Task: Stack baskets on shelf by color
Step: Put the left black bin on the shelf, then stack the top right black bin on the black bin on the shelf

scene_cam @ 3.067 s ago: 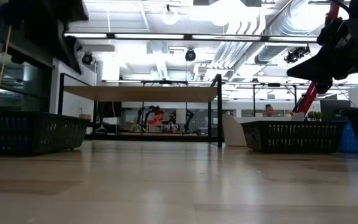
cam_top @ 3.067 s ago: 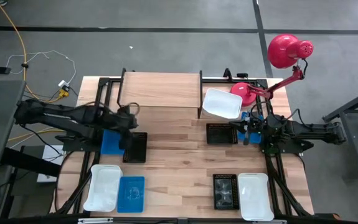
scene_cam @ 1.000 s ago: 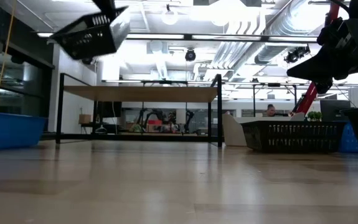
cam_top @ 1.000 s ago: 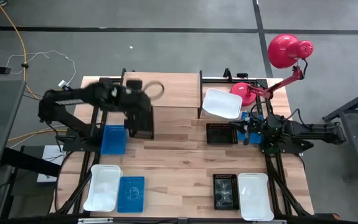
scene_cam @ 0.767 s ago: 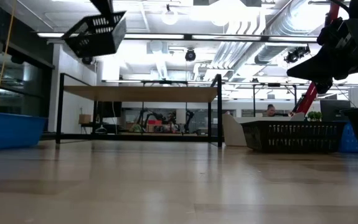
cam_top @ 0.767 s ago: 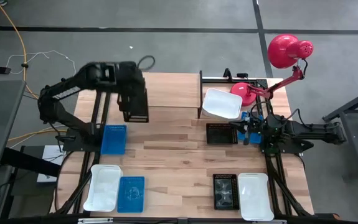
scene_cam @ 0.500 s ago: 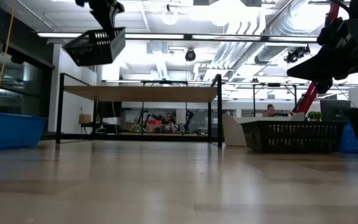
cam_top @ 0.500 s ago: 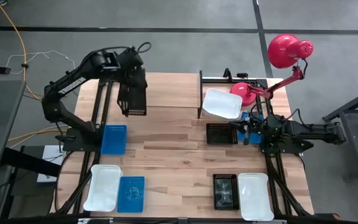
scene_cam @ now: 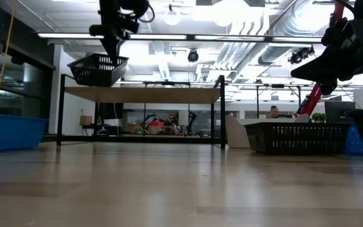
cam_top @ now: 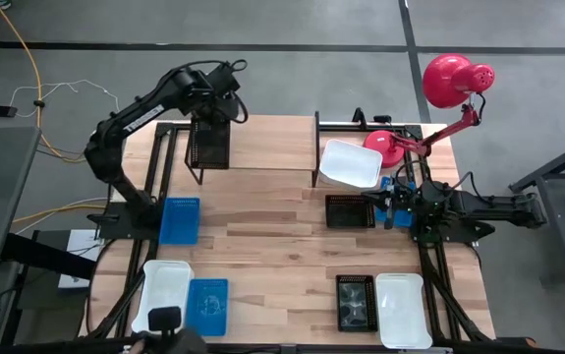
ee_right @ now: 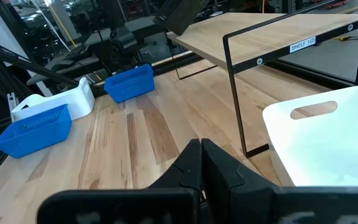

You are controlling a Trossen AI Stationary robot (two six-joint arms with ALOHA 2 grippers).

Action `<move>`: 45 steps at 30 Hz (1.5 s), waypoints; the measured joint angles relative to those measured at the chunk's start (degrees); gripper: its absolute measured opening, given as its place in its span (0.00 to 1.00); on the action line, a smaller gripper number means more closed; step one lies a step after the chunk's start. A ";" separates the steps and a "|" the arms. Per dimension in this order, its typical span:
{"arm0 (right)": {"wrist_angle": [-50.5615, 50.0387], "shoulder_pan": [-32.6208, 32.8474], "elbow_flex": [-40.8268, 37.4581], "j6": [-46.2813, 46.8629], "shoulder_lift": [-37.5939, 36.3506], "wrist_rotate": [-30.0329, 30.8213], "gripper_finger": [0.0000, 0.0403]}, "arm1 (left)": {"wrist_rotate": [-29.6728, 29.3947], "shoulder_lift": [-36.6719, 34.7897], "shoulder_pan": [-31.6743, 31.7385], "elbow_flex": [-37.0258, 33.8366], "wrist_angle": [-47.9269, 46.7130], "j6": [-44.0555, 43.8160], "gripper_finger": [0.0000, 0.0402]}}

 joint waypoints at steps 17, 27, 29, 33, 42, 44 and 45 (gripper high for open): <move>-0.02 0.00 0.01 -0.01 0.00 0.01 0.00 | -4.30 4.82 1.49 0.00 3.04 0.54 0.00; -0.02 0.00 0.01 -0.01 0.00 -0.01 0.00 | -7.13 4.82 1.50 0.00 2.97 -0.97 0.15; -0.01 0.00 0.01 0.01 0.00 -0.01 0.00 | -7.14 4.82 1.51 0.00 2.97 -1.37 0.19; -0.01 0.00 0.01 0.01 0.00 -0.01 0.00 | -7.12 4.82 1.49 0.00 2.97 -1.52 0.23; -0.02 0.00 -0.01 0.01 0.00 -0.01 0.00 | -10.53 3.54 -0.47 6.29 2.75 -2.88 0.26; -0.02 0.00 -0.01 0.01 0.00 -0.01 0.00 | -6.41 2.89 -0.62 10.77 3.10 -4.41 0.26; -0.02 0.00 0.01 0.01 0.00 -0.01 0.00 | -3.42 2.60 -0.72 13.10 3.42 -5.82 0.26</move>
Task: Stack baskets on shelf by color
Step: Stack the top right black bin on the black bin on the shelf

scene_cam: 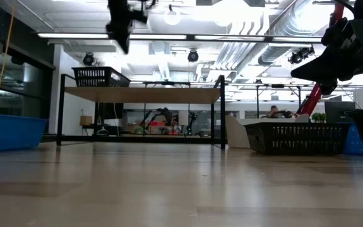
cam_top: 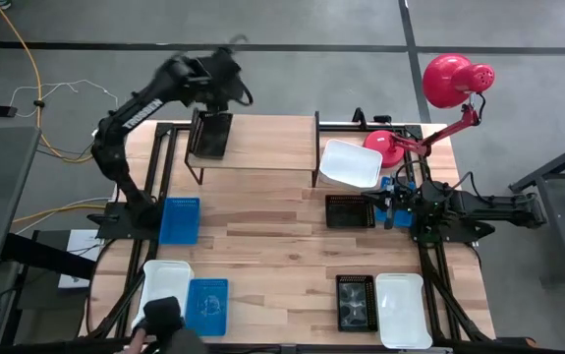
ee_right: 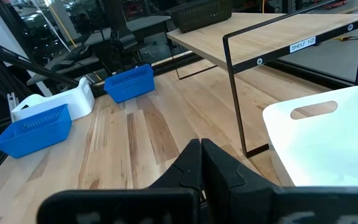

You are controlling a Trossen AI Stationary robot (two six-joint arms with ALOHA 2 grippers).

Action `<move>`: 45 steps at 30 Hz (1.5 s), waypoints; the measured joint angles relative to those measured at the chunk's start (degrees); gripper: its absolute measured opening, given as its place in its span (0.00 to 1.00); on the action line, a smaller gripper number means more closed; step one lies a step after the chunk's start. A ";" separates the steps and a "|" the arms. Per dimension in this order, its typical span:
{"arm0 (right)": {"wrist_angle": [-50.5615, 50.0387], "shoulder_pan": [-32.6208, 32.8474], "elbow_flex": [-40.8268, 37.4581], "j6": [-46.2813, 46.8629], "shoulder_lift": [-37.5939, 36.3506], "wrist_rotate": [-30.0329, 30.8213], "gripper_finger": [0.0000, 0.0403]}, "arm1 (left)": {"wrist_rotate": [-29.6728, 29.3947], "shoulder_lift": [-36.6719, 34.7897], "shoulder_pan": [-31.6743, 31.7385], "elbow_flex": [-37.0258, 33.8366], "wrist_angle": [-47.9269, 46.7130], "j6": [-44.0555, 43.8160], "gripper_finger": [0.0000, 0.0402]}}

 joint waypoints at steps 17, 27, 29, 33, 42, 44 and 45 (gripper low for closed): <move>0.02 0.00 -0.01 0.00 0.02 0.00 0.00 | 39.24 -14.43 -15.58 -1.87 18.22 -27.02 0.26; 0.01 0.00 -0.02 -0.01 0.02 0.00 0.00 | 30.62 -36.07 -31.44 -48.82 67.85 -34.35 0.26; 0.00 0.00 0.00 0.00 0.02 0.00 0.00 | 27.99 -39.86 -32.84 -56.99 77.17 -36.06 0.26; 0.02 0.00 0.00 0.00 0.02 0.00 0.00 | 27.41 -46.32 -34.49 -69.33 91.24 -38.93 0.26; 0.02 0.00 -0.02 -0.02 0.00 0.00 0.00 | 27.40 -55.83 -35.38 -78.80 92.90 -38.43 0.26; 0.01 0.00 0.00 -0.02 0.02 0.00 0.00 | 27.40 -56.74 -35.38 -79.72 92.87 -36.85 0.26; 0.02 0.00 -0.01 0.00 0.00 0.00 0.00 | 27.39 -56.93 -35.38 -79.88 92.31 -36.11 0.26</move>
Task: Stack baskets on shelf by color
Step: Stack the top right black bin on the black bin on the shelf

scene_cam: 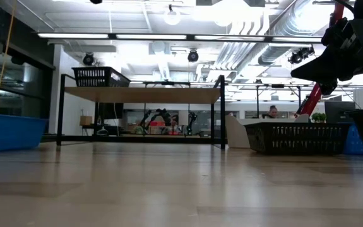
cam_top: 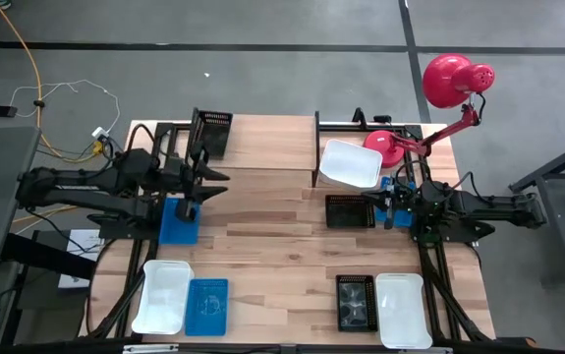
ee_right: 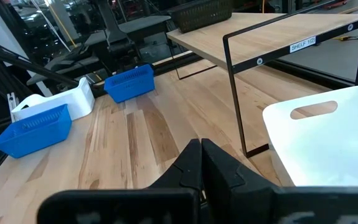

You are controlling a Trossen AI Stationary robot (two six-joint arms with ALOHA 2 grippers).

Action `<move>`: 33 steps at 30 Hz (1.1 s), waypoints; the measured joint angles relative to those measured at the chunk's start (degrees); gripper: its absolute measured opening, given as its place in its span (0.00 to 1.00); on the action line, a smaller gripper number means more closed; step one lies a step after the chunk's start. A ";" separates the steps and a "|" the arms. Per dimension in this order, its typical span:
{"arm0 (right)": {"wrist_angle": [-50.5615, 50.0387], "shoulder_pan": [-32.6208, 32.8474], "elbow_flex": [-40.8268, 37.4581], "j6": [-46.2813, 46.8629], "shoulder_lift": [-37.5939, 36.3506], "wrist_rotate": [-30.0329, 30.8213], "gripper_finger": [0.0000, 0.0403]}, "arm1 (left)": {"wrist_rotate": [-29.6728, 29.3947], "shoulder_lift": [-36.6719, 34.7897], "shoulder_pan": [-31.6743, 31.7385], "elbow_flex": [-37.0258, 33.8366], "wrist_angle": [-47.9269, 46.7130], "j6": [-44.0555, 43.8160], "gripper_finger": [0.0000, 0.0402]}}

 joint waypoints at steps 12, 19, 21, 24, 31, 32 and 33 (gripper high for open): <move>0.43 0.00 -0.01 0.00 0.01 0.02 0.00 | -0.01 1.06 0.02 -0.58 -1.89 1.88 0.26; 5.22 0.00 -0.01 0.95 0.02 0.49 0.00 | -0.42 1.93 0.04 -0.58 -1.90 3.65 0.26; 8.67 0.00 -0.01 1.37 0.02 1.81 0.00 | -1.24 1.90 0.04 -0.58 -1.73 3.98 0.26; 14.88 -0.02 -0.01 2.56 0.02 2.78 0.00 | -2.29 1.92 0.04 -0.58 -1.71 3.98 0.26; 20.04 0.84 -0.01 7.96 3.93 -1.51 0.00 | -2.51 1.91 0.04 -0.58 -1.71 3.96 0.26; 19.97 1.17 -0.01 8.53 5.19 -1.25 0.00 | -2.53 1.93 0.04 -0.58 -1.70 3.86 0.26; 19.97 1.54 0.01 9.15 6.54 -1.12 0.00 | -2.54 1.90 0.04 -0.58 -1.69 3.65 0.26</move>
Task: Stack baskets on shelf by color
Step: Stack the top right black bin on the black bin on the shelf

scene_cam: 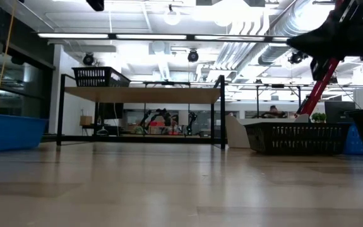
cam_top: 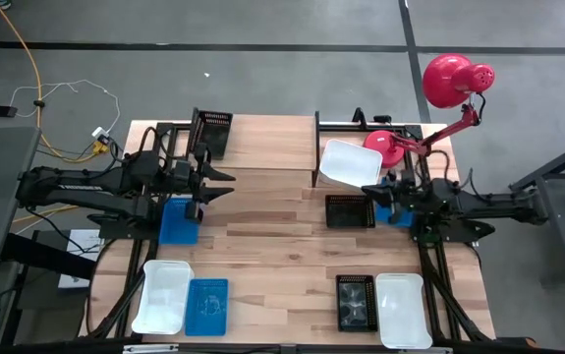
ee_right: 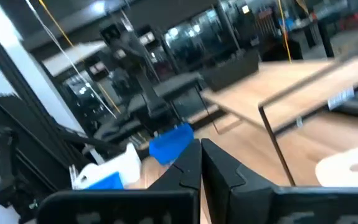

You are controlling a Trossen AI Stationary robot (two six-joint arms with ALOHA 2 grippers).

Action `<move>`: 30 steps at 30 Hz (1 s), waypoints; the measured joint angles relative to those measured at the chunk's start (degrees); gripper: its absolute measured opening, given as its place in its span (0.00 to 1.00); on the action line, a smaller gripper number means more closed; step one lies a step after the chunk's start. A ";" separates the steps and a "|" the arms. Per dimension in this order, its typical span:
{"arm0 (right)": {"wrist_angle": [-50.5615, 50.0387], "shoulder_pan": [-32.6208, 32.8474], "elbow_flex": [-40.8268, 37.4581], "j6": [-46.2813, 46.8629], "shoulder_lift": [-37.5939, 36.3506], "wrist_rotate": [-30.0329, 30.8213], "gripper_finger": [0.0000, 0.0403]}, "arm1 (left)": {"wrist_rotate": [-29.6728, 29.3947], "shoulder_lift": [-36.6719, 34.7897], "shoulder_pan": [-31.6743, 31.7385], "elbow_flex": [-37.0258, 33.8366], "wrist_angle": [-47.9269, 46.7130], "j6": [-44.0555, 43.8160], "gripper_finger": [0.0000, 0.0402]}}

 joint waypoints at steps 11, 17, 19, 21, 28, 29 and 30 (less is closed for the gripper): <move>-34.70 4.24 19.88 4.57 19.78 9.24 0.29 | 0.00 0.00 0.00 0.00 -0.02 -0.72 0.26; -53.88 4.06 26.53 18.89 29.96 14.00 0.38 | 0.00 0.00 0.00 0.00 -0.02 -0.72 0.26; -55.58 4.06 26.50 22.60 32.49 14.42 0.38 | 0.00 0.00 0.00 0.00 -0.02 -0.72 0.26; -55.86 4.06 26.18 24.39 34.77 14.56 0.38 | 0.00 0.00 0.00 0.00 -0.02 -0.72 0.26; -56.37 4.06 26.10 28.88 42.23 14.51 0.38 | 0.00 0.00 0.00 0.00 -0.56 -1.01 0.26; -56.42 4.06 26.09 29.66 43.26 14.52 0.38 | 0.00 0.00 0.00 0.00 -0.70 -1.33 0.26; -56.39 4.06 26.08 30.03 44.21 14.61 0.38 | 0.00 0.00 0.00 0.00 -0.89 -1.69 0.26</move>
